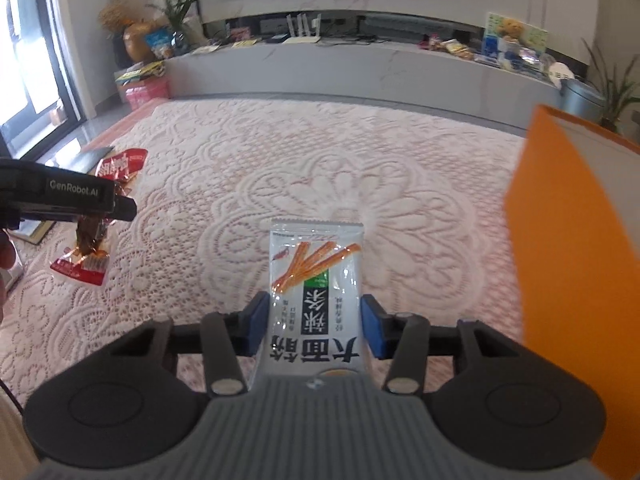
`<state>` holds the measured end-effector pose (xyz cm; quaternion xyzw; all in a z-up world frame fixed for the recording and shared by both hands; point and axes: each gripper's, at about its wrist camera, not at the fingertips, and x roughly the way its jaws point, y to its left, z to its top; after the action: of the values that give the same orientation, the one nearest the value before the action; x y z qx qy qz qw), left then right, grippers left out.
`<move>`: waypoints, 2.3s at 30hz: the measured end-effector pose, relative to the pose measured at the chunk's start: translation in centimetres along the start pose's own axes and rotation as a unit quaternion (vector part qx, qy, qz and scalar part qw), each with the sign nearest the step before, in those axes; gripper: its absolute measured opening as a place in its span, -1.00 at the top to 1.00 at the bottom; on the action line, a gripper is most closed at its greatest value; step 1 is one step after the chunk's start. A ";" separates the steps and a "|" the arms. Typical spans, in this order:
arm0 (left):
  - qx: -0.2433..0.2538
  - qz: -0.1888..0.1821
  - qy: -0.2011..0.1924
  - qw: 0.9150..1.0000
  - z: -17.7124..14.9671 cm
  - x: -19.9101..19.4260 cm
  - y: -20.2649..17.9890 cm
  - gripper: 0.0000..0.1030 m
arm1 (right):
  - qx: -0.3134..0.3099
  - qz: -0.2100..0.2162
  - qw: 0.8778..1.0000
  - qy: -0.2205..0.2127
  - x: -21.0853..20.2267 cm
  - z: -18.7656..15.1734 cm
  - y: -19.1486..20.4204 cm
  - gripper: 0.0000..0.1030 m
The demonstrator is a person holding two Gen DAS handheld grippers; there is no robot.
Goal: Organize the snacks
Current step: 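Lift both snacks and carry them over the orange box, then open the left tool to drop the meat bag while the right tool releases the stick-snack packet into the box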
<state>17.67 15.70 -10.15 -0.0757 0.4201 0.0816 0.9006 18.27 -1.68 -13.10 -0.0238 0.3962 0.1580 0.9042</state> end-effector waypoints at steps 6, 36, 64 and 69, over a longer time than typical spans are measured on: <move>0.001 -0.044 -0.003 0.999 -0.7 -3.1 -3.3 -0.29 | 0.022 0.001 0.999 -0.036 -4.9 -0.1 -2.1 0.08; 0.161 -0.187 -0.028 0.969 2.0 -9.7 -25.0 -0.29 | 0.058 -0.087 0.986 -0.133 -19.3 -0.8 -16.3 0.08; 0.359 -0.149 0.086 0.917 1.6 0.5 -36.3 -0.30 | -0.041 -0.086 0.995 0.037 -9.3 0.1 -22.4 0.09; 0.386 -0.156 0.105 0.903 0.7 1.8 -37.4 -0.30 | -0.059 -0.100 0.991 0.062 -8.2 0.1 -22.6 0.08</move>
<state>27.21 -20.47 -8.56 0.2050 0.4934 -0.2364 0.8116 19.97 -25.27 -8.93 -0.1269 0.4368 0.0878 0.8862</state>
